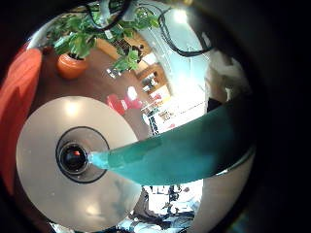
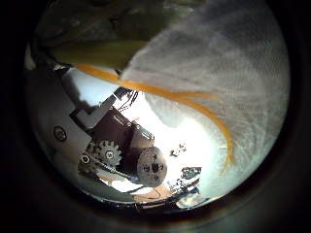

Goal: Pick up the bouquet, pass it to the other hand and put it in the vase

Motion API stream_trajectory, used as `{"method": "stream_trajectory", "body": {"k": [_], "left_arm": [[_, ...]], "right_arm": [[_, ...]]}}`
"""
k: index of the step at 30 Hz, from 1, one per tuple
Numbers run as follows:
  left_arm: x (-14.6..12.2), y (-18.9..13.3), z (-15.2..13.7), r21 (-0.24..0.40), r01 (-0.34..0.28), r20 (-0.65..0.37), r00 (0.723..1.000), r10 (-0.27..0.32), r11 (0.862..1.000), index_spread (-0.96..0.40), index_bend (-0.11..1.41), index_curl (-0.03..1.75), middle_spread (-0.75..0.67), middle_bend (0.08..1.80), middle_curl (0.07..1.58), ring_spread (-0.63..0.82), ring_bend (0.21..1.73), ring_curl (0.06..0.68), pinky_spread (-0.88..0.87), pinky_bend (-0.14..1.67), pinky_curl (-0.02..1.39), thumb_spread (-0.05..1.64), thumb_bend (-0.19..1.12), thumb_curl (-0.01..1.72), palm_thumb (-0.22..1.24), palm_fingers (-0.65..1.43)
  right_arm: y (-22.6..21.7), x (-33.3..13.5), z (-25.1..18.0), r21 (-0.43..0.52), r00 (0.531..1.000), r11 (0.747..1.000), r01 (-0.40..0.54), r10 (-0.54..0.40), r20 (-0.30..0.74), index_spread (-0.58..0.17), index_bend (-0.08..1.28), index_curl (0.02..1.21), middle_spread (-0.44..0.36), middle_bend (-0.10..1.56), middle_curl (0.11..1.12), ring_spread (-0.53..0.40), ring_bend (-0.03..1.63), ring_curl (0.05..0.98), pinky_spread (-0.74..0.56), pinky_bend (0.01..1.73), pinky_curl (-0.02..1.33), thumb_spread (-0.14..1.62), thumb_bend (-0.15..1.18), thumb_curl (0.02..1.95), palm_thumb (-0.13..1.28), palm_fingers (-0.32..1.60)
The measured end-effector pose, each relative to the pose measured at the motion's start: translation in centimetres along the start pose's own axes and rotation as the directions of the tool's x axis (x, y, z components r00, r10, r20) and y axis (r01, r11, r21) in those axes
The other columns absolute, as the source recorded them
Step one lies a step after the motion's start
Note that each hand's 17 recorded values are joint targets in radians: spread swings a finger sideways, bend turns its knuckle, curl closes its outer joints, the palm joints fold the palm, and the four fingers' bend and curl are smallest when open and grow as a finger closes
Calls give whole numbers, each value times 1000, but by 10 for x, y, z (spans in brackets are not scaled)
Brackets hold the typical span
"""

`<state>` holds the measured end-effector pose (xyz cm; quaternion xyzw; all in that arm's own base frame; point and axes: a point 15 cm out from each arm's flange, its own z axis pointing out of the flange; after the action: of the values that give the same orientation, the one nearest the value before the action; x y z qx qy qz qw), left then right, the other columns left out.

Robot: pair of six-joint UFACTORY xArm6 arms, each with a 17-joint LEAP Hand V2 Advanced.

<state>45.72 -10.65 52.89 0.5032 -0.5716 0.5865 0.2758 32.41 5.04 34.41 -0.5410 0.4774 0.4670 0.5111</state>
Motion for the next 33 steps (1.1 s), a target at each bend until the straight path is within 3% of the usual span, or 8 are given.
{"method": "stream_trajectory", "body": {"k": [1,2,4,7,21,24,30,33], "left_arm": [[-7,6,3,-24,2,-2,1000,-2,1000,-629,501,1194,-461,888,1010,-282,1186,516,-502,719,993,946,-148,693,578,-112],[-15,15,8,-63,9,-8,1000,-9,998,-523,380,1142,-266,625,960,-81,1111,498,-320,628,979,938,-163,640,434,-454],[-24,29,14,-131,23,-36,999,-28,991,-373,157,1042,-35,410,819,140,950,346,-78,459,862,931,-115,571,309,-483],[-45,39,15,-189,63,-80,994,-79,980,-185,47,891,237,248,667,341,806,251,222,315,724,920,-72,501,215,-379],[-73,40,-78,-37,181,14,983,-181,983,91,120,412,588,143,354,631,544,153,626,169,444,863,-36,374,107,-200],[-93,44,-98,-95,277,121,957,-265,956,108,145,382,591,145,317,653,512,147,638,167,407,865,-31,365,118,-173],[-144,47,-129,-162,516,418,808,-415,841,143,166,347,603,146,259,691,457,139,656,168,346,878,-34,350,117,-145],[-149,47,-126,-175,567,511,751,-418,805,150,169,339,604,149,237,704,439,138,658,169,323,881,-33,344,117,-133]], "right_arm": [[0,1,0,0,1000,1000,-1,1,0,-426,192,376,-76,297,340,-1,568,212,412,496,241,1020,-20,526,780,335],[1,0,0,-1,1000,1000,-2,2,0,-426,189,375,-76,292,340,-1,570,213,412,490,239,1023,-19,526,783,340],[1,0,0,-1,1000,1000,1,-1,0,-426,188,374,-76,284,340,-1,565,211,412,482,235,1025,-21,525,784,345],[1,-1,0,-2,1000,1000,13,-13,-5,-425,192,374,-77,275,341,-1,554,208,412,470,230,1027,-21,524,785,357],[12,1,-12,-2,999,1000,24,-24,-41,-422,196,377,-78,238,346,-2,525,197,413,416,209,1029,-20,523,789,411],[12,-1,-11,-4,999,1000,26,-26,-45,-422,199,382,-79,227,346,-7,521,195,414,399,203,1029,-21,524,790,427],[12,0,-10,-7,999,1000,29,-30,-43,-417,196,388,-78,215,348,-12,511,191,417,376,192,1029,-21,526,791,454],[13,0,-9,-11,999,999,35,-36,-41,-419,199,393,-80,209,349,-13,505,189,420,365,187,1029,-21,526,790,471]]}}
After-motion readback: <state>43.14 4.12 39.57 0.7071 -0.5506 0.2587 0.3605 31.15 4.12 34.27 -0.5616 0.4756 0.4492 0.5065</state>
